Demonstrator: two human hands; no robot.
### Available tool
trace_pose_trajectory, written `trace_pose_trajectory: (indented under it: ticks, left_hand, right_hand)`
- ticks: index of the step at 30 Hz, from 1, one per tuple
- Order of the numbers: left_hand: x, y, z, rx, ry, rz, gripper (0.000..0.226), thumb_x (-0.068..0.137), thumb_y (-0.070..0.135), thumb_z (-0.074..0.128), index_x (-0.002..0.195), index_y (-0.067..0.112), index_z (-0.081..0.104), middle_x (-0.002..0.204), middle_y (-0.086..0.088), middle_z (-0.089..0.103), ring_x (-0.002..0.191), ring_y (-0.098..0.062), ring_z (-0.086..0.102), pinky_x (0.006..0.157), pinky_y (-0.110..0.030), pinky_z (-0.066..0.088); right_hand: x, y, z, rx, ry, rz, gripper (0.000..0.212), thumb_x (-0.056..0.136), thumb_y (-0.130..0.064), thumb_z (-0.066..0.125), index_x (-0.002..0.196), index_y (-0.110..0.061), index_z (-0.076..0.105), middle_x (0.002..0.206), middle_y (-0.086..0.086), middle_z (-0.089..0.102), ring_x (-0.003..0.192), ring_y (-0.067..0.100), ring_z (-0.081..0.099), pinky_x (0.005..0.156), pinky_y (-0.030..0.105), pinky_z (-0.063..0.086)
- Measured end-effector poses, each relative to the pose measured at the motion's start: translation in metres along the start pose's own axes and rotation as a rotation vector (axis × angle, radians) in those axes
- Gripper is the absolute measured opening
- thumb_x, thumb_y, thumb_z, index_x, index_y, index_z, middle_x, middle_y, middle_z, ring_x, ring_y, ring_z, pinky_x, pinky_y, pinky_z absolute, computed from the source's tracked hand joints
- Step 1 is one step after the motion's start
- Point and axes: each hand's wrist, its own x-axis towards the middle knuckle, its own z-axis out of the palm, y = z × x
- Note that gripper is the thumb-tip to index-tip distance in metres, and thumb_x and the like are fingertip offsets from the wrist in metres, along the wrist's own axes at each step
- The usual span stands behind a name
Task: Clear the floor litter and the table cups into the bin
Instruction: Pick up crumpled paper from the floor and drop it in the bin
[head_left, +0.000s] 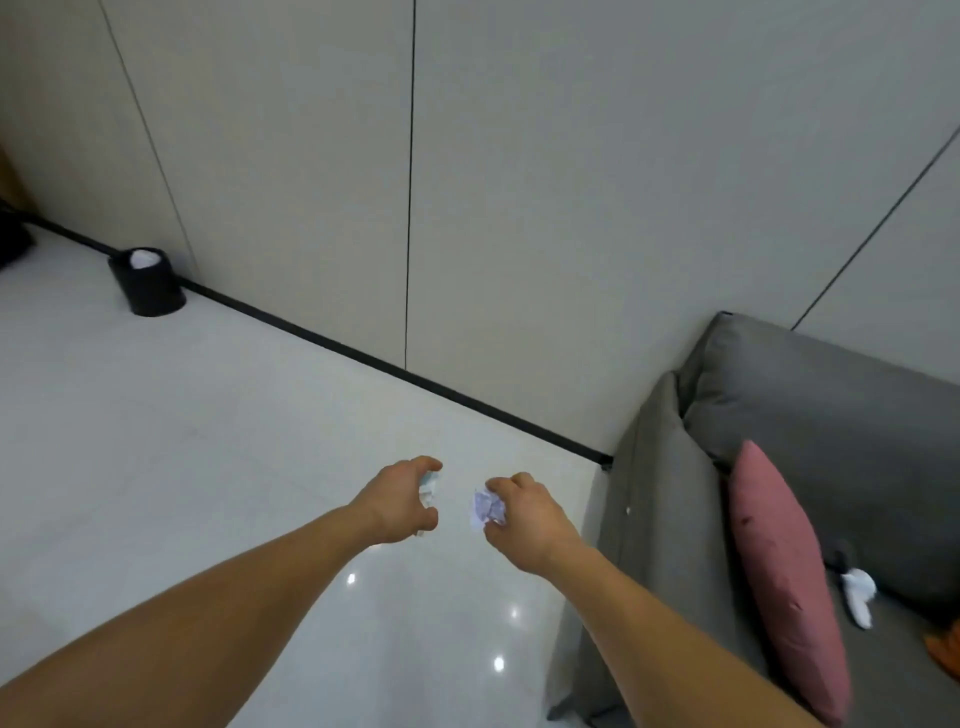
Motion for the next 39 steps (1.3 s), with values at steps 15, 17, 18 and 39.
trace_pose_trajectory:
  ticks: [15, 17, 18, 39]
  left_hand:
    - [0.142, -0.129, -0.184, -0.056, 0.338, -0.327, 0.07, 0.075, 0.02, 0.07, 0.139, 0.026, 0.041, 0.134, -0.006, 0.05, 0.104, -0.02, 0.057, 0.077, -0.027, 0.055]
    - [0.157, -0.143, -0.203, -0.08, 0.393, -0.372, 0.071, 0.075, 0.02, 0.07, 0.139, 0.026, 0.041, 0.135, -0.006, 0.05, 0.102, -0.019, 0.056, 0.071, -0.023, 0.051]
    - [0.163, -0.151, -0.212, -0.087, 0.408, -0.395, 0.071, 0.076, 0.02, 0.07, 0.139, 0.026, 0.041, 0.135, -0.007, 0.05, 0.1, -0.019, 0.056, 0.069, -0.022, 0.051]
    - [0.333, -0.403, -0.498, -0.114, 0.449, -0.476, 0.069, 0.078, 0.017, 0.067, 0.141, 0.021, 0.04, 0.133, -0.008, 0.051, 0.106, -0.023, 0.058, 0.081, -0.026, 0.051]
  right_hand:
    - [0.31, -0.149, -0.009, -0.083, -0.167, -0.444, 0.051, 0.091, -0.028, 0.055, 0.141, -0.022, 0.044, 0.135, 0.004, 0.045, 0.12, 0.024, 0.047, 0.093, 0.029, 0.042]
    - [0.347, -0.172, -0.012, -0.096, -0.184, -0.507, 0.052, 0.091, -0.028, 0.055, 0.142, -0.022, 0.044, 0.135, 0.004, 0.045, 0.121, 0.024, 0.047, 0.094, 0.029, 0.041]
    - [0.364, -0.183, -0.011, -0.102, -0.189, -0.528, 0.052, 0.092, -0.027, 0.055, 0.142, -0.022, 0.043, 0.136, 0.004, 0.045, 0.121, 0.025, 0.046, 0.094, 0.029, 0.041]
    - [0.672, -0.48, 0.064, -0.176, -0.332, -0.622, 0.051, 0.091, -0.029, 0.054, 0.141, -0.024, 0.043, 0.137, 0.003, 0.042, 0.121, 0.024, 0.047, 0.095, 0.03, 0.043]
